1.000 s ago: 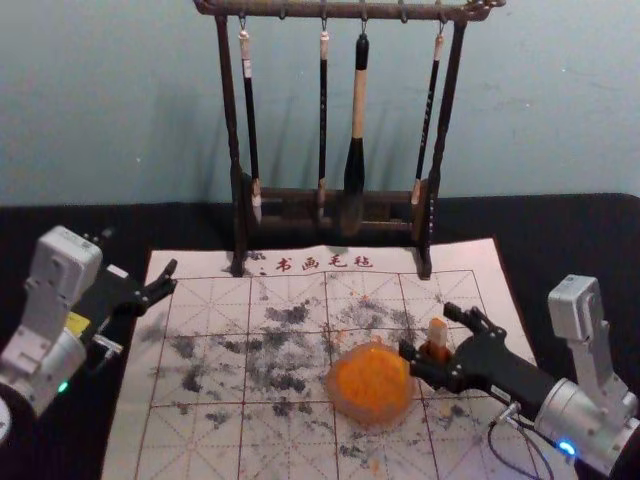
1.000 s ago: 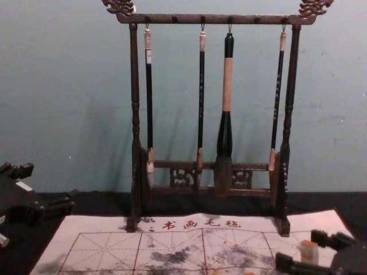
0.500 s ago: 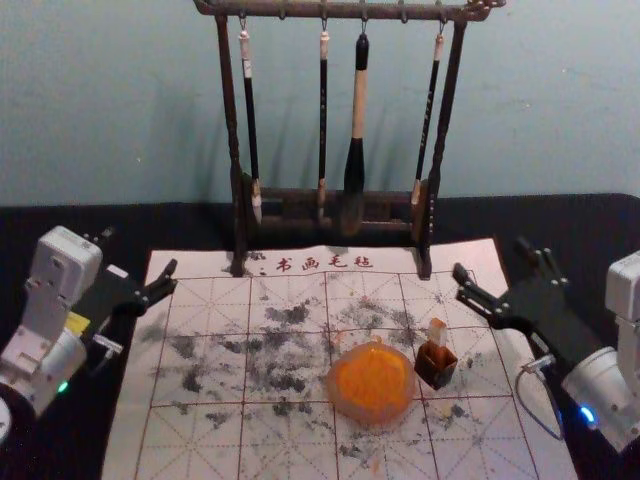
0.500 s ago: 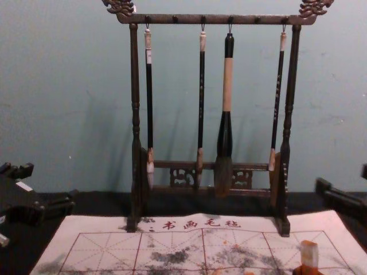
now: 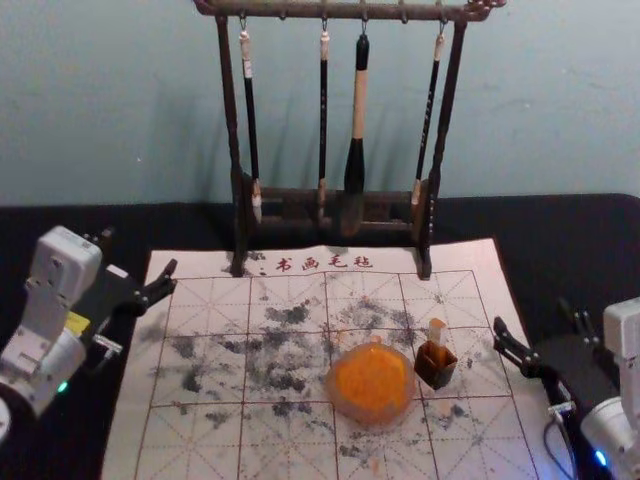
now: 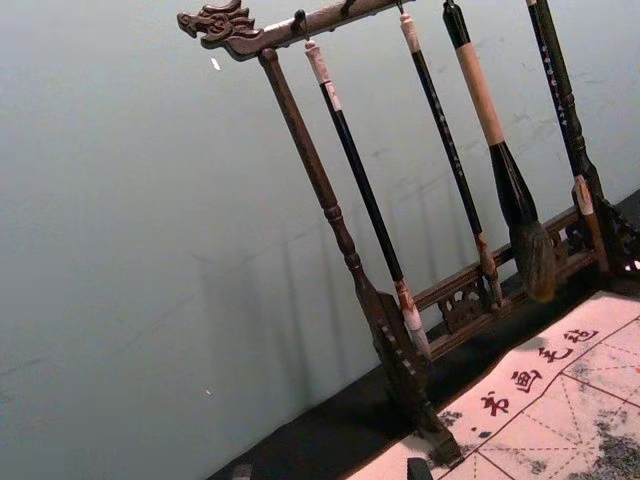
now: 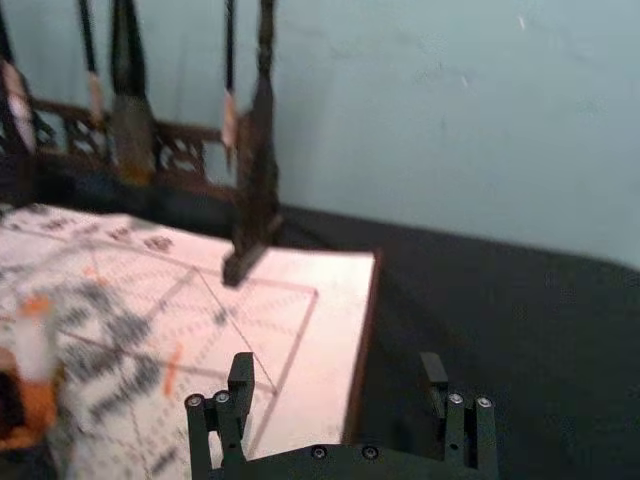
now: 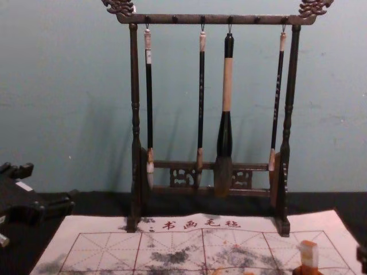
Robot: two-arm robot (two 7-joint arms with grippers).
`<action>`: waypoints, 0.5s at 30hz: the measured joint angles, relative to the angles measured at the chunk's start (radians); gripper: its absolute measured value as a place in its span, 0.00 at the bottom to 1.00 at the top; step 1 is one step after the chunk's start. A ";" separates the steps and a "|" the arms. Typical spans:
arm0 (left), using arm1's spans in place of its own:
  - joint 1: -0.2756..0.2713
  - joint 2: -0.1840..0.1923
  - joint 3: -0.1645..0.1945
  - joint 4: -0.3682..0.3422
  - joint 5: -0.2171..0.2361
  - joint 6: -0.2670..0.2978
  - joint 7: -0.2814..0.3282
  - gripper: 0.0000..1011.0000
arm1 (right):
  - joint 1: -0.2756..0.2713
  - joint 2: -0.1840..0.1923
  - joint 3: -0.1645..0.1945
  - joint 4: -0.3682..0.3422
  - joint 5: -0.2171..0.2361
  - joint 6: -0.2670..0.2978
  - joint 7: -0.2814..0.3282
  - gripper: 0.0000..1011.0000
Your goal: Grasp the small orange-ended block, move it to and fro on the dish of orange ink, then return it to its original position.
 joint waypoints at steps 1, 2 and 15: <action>0.000 0.000 0.000 0.000 0.000 0.000 0.000 0.99 | 0.002 -0.009 0.006 0.022 0.000 -0.003 -0.003 0.99; 0.000 0.000 0.000 0.000 0.000 0.000 0.000 0.99 | 0.004 -0.015 0.008 0.032 0.000 -0.005 -0.004 0.99; 0.000 0.000 0.000 0.000 0.000 0.000 0.000 0.99 | 0.009 -0.024 0.013 0.049 0.002 -0.013 -0.008 0.99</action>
